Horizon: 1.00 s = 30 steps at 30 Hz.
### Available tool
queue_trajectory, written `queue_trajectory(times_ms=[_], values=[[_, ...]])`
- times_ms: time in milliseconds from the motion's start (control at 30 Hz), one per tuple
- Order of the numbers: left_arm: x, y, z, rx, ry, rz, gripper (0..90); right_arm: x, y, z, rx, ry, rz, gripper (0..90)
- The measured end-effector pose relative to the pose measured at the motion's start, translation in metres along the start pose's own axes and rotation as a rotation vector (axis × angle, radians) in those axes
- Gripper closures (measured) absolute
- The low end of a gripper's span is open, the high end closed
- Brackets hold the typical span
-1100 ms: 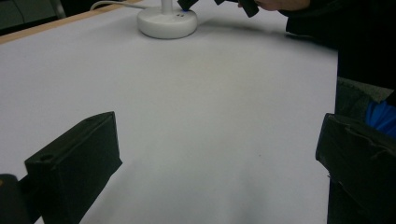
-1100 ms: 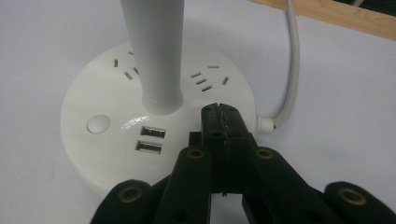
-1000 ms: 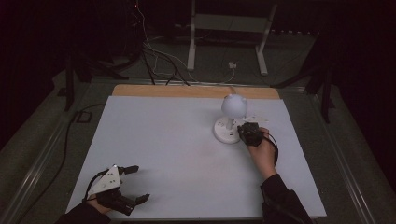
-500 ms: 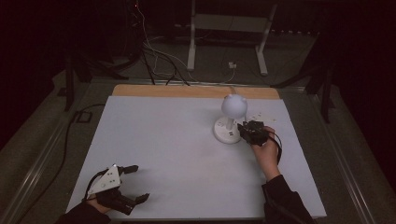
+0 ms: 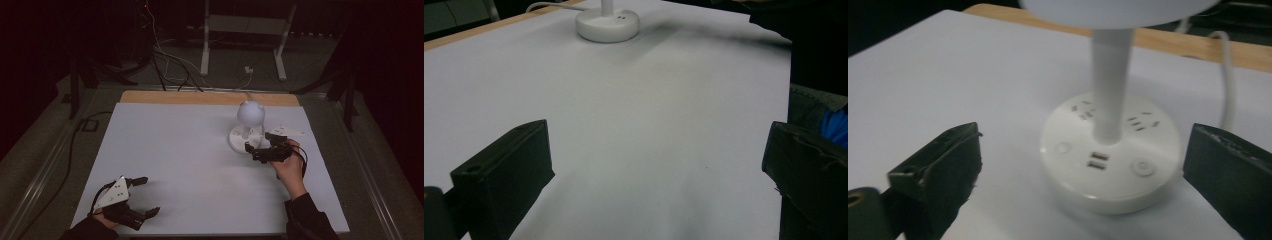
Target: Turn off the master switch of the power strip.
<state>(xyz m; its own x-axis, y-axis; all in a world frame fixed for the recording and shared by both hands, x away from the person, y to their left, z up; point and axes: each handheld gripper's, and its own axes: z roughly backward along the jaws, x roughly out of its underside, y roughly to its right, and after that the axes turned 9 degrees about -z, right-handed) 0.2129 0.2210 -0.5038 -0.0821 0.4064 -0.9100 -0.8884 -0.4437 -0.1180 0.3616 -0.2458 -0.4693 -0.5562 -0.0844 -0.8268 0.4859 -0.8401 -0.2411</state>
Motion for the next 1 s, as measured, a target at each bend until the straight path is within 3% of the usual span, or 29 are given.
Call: queue_trajectory(times_ms=[100,200,367,667,1000], values=[[0.000,0.000,0.000,-0.001,0.000,0.001,0.3,-0.002,-0.002,0.005,-0.032,-0.057,0.015,0.7],[0.000,0.000,0.000,-0.001,-0.001,0.002,0.3,-0.001,-0.005,0.010,-0.020,-0.038,0.027,0.7],[0.000,0.000,0.000,0.000,-0.003,0.001,0.4,0.004,-0.008,0.016,-0.070,-0.024,0.031,0.7],[0.000,0.000,-0.001,0.002,-0.005,0.002,0.3,0.013,-0.013,0.028,-0.108,-0.066,0.090,0.7],[0.000,0.000,-0.001,0.003,-0.006,0.002,0.3,0.037,-0.011,0.036,-0.145,-0.136,0.120,0.7]])
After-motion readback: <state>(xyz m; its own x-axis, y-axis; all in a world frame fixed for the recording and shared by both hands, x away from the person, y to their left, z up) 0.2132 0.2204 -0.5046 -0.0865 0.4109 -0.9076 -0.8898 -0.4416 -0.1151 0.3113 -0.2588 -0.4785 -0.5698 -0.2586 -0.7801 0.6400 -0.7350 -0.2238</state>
